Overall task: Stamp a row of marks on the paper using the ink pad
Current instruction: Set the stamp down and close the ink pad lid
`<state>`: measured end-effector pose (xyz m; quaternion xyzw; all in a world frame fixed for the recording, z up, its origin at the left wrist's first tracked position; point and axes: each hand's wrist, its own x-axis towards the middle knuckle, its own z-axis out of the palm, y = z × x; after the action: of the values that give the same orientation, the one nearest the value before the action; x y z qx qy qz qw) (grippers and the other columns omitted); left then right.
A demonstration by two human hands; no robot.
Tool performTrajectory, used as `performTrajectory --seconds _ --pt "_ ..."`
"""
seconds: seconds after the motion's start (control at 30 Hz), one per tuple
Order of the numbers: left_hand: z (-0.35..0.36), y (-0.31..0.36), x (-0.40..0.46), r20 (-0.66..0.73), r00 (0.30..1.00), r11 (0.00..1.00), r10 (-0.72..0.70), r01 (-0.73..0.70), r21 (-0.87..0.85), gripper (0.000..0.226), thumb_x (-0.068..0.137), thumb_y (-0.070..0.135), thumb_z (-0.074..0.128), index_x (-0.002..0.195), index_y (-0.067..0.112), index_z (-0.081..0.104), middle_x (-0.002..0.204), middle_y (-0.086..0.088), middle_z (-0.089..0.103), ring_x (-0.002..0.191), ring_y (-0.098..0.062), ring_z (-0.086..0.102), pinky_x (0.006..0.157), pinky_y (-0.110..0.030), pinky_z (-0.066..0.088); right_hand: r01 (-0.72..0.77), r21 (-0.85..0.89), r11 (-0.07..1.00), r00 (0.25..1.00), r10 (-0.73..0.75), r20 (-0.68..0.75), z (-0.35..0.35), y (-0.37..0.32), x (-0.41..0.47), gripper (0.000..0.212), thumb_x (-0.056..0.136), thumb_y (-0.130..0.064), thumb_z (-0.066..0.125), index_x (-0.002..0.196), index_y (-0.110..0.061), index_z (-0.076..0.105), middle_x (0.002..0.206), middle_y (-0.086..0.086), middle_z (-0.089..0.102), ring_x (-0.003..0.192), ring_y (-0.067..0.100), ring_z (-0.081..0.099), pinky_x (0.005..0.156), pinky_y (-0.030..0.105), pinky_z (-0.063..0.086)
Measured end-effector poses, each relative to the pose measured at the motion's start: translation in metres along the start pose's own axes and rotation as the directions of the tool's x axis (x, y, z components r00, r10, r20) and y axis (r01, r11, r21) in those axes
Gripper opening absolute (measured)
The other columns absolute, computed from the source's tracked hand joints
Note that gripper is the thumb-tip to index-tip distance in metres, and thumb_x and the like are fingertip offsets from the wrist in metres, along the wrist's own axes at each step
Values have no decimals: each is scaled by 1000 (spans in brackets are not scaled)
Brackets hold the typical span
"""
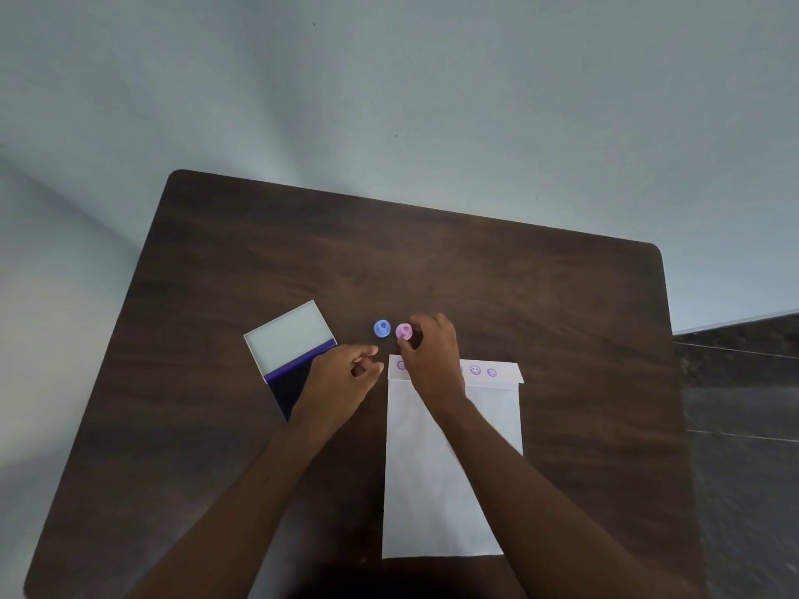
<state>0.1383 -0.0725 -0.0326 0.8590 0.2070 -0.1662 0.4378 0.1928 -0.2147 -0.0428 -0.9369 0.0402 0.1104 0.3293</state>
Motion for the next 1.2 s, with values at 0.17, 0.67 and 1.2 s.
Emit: performTrajectory --seconds 0.17,0.67,1.2 --pt "-3 1 -3 -17 1000 1000 -10 9 -26 31 88 29 68 117 20 67 112 3 70 94 -8 63 80 -17 46 -5 4 1000 999 5 32 -1 0 0 25 85 -22 70 107 -13 62 109 5 64 93 13 53 79 19 39" --pt "-70 -70 -44 -337 916 938 -216 99 -332 22 92 24 62 113 28 67 111 8 69 97 -1 63 82 -22 52 440 -3 898 896 -439 -71 16 -68 -37 34 84 -13 63 118 -11 58 125 9 56 115 17 49 95 19 38" --pt "-80 -67 -34 -251 873 697 -419 132 -705 41 95 20 57 134 10 54 125 -2 65 111 -13 61 97 -33 52 371 -152 916 908 -324 266 57 -101 -18 50 86 -12 60 133 -5 45 143 16 43 130 29 38 103 38 38"
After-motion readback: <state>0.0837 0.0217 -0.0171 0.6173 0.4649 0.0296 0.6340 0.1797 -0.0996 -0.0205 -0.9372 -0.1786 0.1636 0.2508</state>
